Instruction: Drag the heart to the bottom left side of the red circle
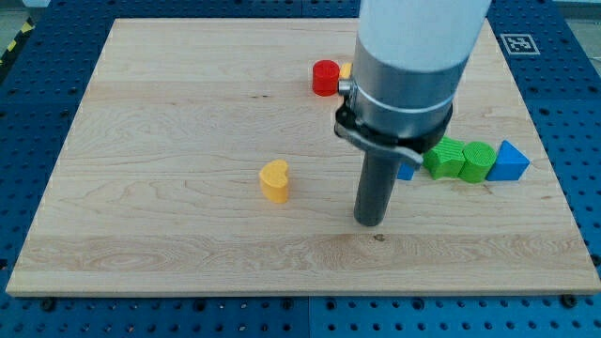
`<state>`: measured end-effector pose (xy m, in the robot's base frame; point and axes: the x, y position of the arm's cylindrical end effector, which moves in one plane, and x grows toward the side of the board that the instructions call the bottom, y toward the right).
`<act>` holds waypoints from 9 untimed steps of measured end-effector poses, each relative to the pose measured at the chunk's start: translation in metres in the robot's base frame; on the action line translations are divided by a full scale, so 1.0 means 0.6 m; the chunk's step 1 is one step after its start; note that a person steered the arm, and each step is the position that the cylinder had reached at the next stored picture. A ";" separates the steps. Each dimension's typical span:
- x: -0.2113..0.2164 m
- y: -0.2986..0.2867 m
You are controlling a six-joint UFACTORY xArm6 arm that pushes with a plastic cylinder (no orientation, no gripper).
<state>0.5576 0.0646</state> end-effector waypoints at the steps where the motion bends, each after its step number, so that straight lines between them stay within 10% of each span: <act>1: 0.030 -0.079; 7: -0.073 -0.128; 9: 0.014 -0.161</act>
<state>0.5660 -0.0319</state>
